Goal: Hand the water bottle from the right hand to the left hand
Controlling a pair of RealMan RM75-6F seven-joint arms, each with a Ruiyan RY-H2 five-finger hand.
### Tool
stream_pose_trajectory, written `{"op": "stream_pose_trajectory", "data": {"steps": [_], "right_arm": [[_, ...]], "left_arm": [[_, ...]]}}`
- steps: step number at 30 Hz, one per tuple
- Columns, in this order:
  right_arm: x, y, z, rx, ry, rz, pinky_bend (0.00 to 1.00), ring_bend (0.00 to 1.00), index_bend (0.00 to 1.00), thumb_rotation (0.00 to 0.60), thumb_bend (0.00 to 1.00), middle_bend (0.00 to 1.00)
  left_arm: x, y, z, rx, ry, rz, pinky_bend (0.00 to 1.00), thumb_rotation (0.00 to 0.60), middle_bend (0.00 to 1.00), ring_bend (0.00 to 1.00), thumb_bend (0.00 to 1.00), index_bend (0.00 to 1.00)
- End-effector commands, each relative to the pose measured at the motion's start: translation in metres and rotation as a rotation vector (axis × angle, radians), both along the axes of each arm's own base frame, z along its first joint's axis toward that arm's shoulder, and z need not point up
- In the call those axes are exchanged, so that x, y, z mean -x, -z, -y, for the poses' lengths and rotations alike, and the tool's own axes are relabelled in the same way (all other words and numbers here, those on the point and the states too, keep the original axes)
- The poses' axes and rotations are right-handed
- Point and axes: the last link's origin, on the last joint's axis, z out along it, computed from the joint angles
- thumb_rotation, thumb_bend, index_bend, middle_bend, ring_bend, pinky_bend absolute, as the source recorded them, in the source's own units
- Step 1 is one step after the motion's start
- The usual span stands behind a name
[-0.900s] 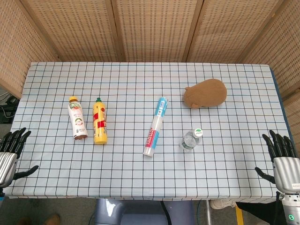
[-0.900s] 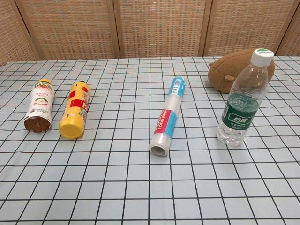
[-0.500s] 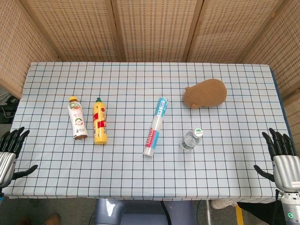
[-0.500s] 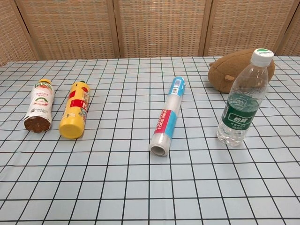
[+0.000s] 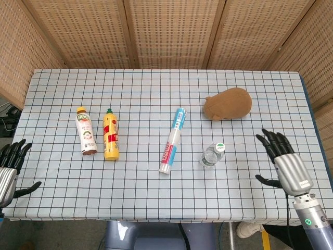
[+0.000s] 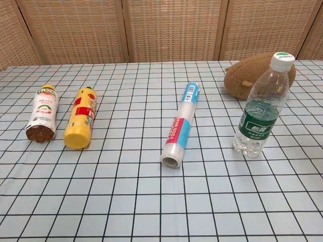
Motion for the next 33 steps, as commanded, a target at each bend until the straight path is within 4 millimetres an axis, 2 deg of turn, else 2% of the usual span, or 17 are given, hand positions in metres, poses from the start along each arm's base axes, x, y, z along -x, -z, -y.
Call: {"op": "stream_pose_trajectory", "data": {"steps": [1, 6, 13, 21, 30, 33], "right_arm": [[-0.049, 0.015, 0.033, -0.2, -0.069, 0.004, 0.0, 0.0, 0.07, 0.6, 0.0, 0.01], [-0.072, 0.034, 0.05, -0.284, -0.051, -0.063, 0.05, 0.01, 0.11, 0.6, 0.0, 0.07], [-0.097, 0.046, 0.064, -0.283, -0.058, -0.126, 0.12, 0.09, 0.19, 0.6, 0.12, 0.16], [-0.106, 0.057, 0.079, -0.298, 0.022, -0.199, 0.22, 0.24, 0.29, 0.6, 0.22, 0.27], [-0.106, 0.07, 0.091, -0.31, 0.105, -0.268, 0.27, 0.27, 0.33, 0.6, 0.28, 0.31], [-0.106, 0.072, 0.093, -0.311, 0.122, -0.277, 0.34, 0.3, 0.36, 0.6, 0.3, 0.33]], "left_arm": [[0.0, 0.001, -0.002, 0.004, -0.009, -0.003, 0.0, 0.6, 0.0, 0.0, 0.0, 0.0], [0.001, -0.001, -0.003, 0.0, -0.02, 0.003, 0.0, 0.6, 0.0, 0.0, 0.0, 0.0], [0.002, -0.001, -0.004, 0.002, -0.025, -0.002, 0.0, 0.6, 0.0, 0.0, 0.0, 0.0], [0.003, -0.001, -0.005, 0.003, -0.028, -0.001, 0.0, 0.6, 0.0, 0.0, 0.0, 0.0], [0.004, -0.001, -0.007, 0.007, -0.037, 0.001, 0.0, 0.6, 0.0, 0.0, 0.0, 0.0], [0.005, -0.001, -0.008, 0.007, -0.043, 0.004, 0.0, 0.6, 0.0, 0.0, 0.0, 0.0]]}}
